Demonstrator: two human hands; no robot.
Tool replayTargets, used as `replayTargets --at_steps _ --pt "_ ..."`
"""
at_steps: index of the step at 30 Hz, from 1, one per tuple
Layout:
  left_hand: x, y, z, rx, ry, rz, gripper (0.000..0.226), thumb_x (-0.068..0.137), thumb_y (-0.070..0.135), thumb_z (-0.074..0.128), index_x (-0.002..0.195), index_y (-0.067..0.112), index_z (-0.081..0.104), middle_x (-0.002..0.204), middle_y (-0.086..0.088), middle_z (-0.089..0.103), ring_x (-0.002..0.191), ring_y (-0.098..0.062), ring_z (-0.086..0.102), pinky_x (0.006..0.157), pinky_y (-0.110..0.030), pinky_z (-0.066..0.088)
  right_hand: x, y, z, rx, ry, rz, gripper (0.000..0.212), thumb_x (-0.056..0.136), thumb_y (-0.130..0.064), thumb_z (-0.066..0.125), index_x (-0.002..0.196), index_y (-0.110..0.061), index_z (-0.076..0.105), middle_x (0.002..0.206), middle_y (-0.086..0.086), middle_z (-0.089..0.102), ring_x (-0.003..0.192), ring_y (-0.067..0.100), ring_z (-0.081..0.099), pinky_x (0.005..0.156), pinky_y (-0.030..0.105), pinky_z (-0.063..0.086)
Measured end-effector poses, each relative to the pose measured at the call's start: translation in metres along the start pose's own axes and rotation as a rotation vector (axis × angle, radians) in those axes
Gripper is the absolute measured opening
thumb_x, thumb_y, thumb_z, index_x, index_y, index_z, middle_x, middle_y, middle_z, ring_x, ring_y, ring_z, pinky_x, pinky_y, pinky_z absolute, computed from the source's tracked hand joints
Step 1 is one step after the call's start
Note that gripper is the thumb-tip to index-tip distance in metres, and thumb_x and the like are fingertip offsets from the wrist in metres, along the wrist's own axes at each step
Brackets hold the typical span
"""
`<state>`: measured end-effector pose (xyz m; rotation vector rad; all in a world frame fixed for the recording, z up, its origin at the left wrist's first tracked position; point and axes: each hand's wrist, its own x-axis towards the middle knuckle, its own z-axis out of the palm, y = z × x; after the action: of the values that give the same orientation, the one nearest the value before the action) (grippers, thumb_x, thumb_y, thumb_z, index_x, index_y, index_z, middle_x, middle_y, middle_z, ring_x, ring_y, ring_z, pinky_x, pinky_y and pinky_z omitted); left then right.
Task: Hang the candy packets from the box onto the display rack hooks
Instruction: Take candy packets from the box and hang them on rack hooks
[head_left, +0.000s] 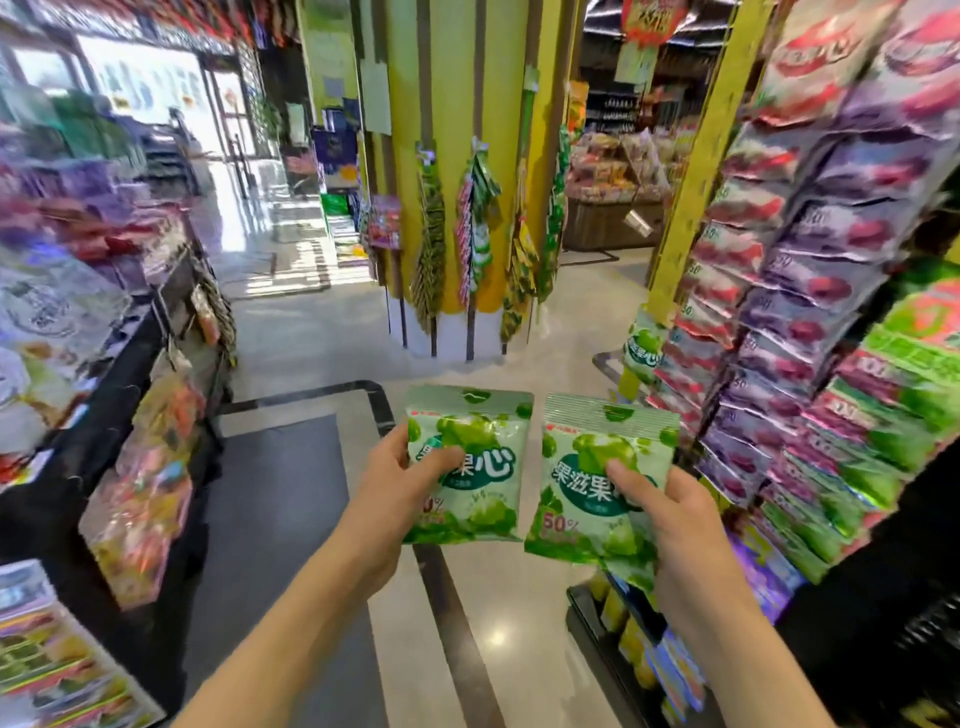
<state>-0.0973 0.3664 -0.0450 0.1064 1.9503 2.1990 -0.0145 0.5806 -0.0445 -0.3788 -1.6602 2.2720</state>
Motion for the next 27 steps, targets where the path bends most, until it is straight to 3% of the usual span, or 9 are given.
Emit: replayTargets --at_steps 5,10,14,18,20,24,27 --pt "0.094 0.015 0.022 0.019 -0.055 0.011 0.019 0.096 0.013 0.066 0.115 0.018 0.064 0.099 -0.005 0.08 0.088 -0.026 0.078 0.071 -0.042 0.064 0.084 -0.009 0.001 -0.009 0.038 -0.036 0.023 0.092 -0.015 0.066 0.114 -0.012 0.07 0.106 0.009 0.078 0.095 0.031 0.076 0.079 0.047 0.063" --pt "0.175 0.015 0.044 0.033 -0.109 0.005 0.018 0.095 0.013 0.067 0.112 0.019 0.064 0.098 -0.005 0.08 0.087 -0.028 0.078 0.076 -0.049 0.063 0.145 -0.021 -0.003 -0.021 0.128 -0.084 0.022 0.093 -0.013 0.064 0.114 -0.01 0.069 0.103 0.01 0.078 0.087 0.029 0.077 0.061 0.035 0.063" --pt "0.235 0.01 0.067 0.046 -0.209 -0.013 0.018 0.095 0.011 0.066 0.112 0.017 0.065 0.095 -0.005 0.08 0.082 -0.027 0.078 0.062 -0.039 0.063 0.184 -0.018 -0.009 -0.052 0.226 -0.103 0.022 0.094 -0.016 0.065 0.114 -0.01 0.07 0.105 0.011 0.078 0.09 0.03 0.077 0.066 0.037 0.064" --pt "0.301 0.006 0.095 0.045 -0.343 -0.02 0.016 0.095 0.007 0.066 0.109 0.015 0.066 0.091 -0.005 0.08 0.075 -0.021 0.078 0.057 -0.034 0.062 0.22 -0.017 -0.012 -0.088 0.369 -0.135 0.023 0.093 -0.017 0.065 0.114 -0.008 0.07 0.103 0.01 0.078 0.087 0.024 0.077 0.061 0.029 0.061" --pt "0.335 0.005 0.113 0.046 -0.423 -0.022 0.017 0.095 0.004 0.065 0.109 0.013 0.066 0.086 -0.002 0.08 0.071 -0.018 0.077 0.052 -0.032 0.061 0.237 -0.017 -0.013 -0.102 0.443 -0.156 0.026 0.092 -0.019 0.066 0.116 -0.008 0.069 0.105 0.01 0.078 0.09 0.026 0.077 0.067 0.032 0.063" --pt "0.396 0.008 0.146 0.086 -0.643 -0.036 0.02 0.095 0.005 0.066 0.112 0.015 0.067 0.096 -0.006 0.08 0.084 -0.025 0.078 0.069 -0.05 0.063 0.262 -0.023 -0.008 -0.147 0.618 -0.194 0.029 0.091 -0.024 0.067 0.117 -0.012 0.069 0.108 0.004 0.078 0.098 0.022 0.075 0.08 0.036 0.059" --pt "0.432 0.011 0.174 0.104 -0.796 -0.041 0.019 0.095 0.004 0.065 0.107 0.018 0.068 0.095 -0.004 0.08 0.085 -0.023 0.078 0.072 -0.048 0.062 0.272 -0.028 -0.001 -0.167 0.755 -0.233 0.033 0.085 -0.028 0.069 0.115 -0.016 0.07 0.107 0.001 0.078 0.1 0.019 0.075 0.085 0.038 0.058"
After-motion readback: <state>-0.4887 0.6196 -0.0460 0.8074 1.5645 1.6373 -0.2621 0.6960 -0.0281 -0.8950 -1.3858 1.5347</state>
